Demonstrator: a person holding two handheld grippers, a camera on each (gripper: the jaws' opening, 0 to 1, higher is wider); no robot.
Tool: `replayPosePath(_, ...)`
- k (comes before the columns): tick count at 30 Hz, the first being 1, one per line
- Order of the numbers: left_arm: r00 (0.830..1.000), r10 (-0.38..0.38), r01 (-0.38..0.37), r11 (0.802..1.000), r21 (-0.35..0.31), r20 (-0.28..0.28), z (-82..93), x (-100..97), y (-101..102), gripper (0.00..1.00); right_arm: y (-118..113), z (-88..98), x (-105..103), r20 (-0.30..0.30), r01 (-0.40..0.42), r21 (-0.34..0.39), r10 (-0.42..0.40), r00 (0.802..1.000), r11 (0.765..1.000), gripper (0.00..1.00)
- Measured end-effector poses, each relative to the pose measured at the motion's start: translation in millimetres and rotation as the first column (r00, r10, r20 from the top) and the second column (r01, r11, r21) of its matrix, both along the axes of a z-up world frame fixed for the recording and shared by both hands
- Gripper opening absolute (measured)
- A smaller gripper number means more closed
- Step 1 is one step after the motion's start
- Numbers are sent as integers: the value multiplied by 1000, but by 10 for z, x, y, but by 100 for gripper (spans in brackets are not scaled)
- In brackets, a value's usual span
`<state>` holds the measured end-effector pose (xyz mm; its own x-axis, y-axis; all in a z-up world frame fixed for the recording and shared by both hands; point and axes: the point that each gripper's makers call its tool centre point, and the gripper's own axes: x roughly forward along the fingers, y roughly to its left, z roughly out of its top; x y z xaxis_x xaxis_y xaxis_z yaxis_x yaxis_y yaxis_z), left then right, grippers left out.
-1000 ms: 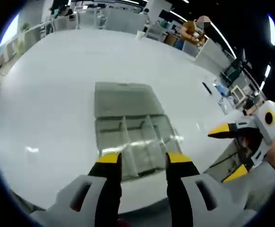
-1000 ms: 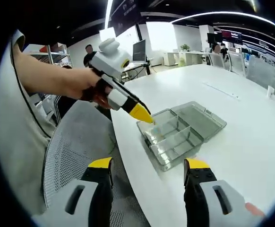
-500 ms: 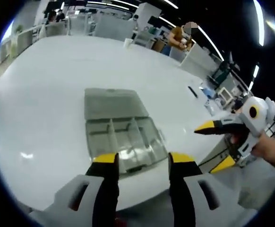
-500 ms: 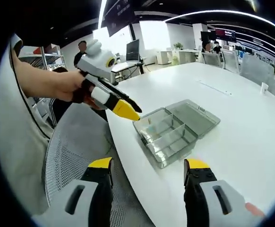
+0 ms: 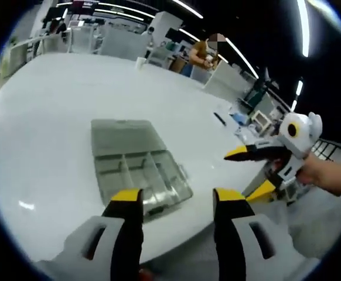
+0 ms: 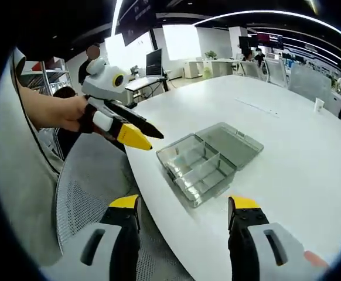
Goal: Insert the divider into the dual guide fixture by aligning both edges with the guide slots and pushing it downward to the bottom, including one-sided entry, uneven engagement, binding, and posture correction.
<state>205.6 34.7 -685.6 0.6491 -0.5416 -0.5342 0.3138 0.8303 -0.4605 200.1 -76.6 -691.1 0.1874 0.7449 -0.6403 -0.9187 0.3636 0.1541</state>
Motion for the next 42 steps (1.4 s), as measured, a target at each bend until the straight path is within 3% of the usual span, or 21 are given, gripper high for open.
replayPosePath(11, 996, -48, 50, 998, -24, 77, 127, -47, -50, 49, -47, 5, 17, 2, 37, -18, -37, 999, 999, 57)
replayPosePath(42, 978, -114, 124, 991, -43, 177, 312, -115, -176, 56, -554, 7, 307, 12, 190, -51, -190, 982, 980, 56)
